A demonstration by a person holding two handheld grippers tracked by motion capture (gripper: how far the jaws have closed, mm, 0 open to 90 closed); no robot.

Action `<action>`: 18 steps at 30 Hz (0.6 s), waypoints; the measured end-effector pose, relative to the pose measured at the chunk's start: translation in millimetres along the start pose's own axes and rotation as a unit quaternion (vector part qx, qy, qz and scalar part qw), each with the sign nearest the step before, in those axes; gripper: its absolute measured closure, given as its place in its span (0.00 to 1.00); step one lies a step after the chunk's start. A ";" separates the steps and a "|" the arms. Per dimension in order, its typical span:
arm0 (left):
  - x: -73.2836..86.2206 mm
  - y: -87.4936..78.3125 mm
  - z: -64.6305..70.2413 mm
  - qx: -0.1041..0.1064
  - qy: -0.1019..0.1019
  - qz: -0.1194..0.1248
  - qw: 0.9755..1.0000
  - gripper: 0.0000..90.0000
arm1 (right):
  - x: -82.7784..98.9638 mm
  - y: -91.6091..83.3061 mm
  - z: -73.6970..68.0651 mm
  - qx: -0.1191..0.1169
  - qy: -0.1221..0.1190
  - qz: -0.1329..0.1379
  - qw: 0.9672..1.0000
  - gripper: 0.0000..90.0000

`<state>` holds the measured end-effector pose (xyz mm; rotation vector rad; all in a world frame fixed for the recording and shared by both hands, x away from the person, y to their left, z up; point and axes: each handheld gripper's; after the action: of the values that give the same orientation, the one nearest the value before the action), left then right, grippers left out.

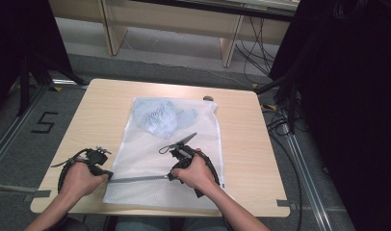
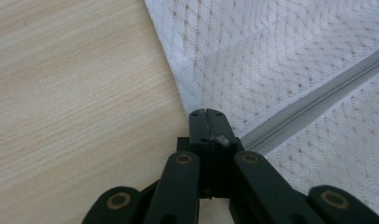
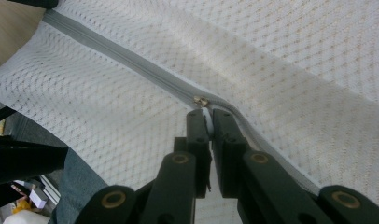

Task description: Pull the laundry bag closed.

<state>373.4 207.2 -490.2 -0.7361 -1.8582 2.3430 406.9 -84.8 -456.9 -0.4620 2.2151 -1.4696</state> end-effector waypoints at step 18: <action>0.0 -0.6 -0.8 -0.001 0.006 -0.004 1.000 1.00 | 5.3 -7.6 6.8 -0.009 0.024 -0.005 1.000 0.96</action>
<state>373.6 208.1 -489.7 -0.7392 -1.8556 2.3263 406.2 -95.6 -453.1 -0.4485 2.2674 -1.4821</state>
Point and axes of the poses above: each handheld gripper's, and its own axes: y roughly forward along the jaws, x roughly out of its underside, z roughly to its right, and after that the axes turned 5 degrees about -z, right-handed
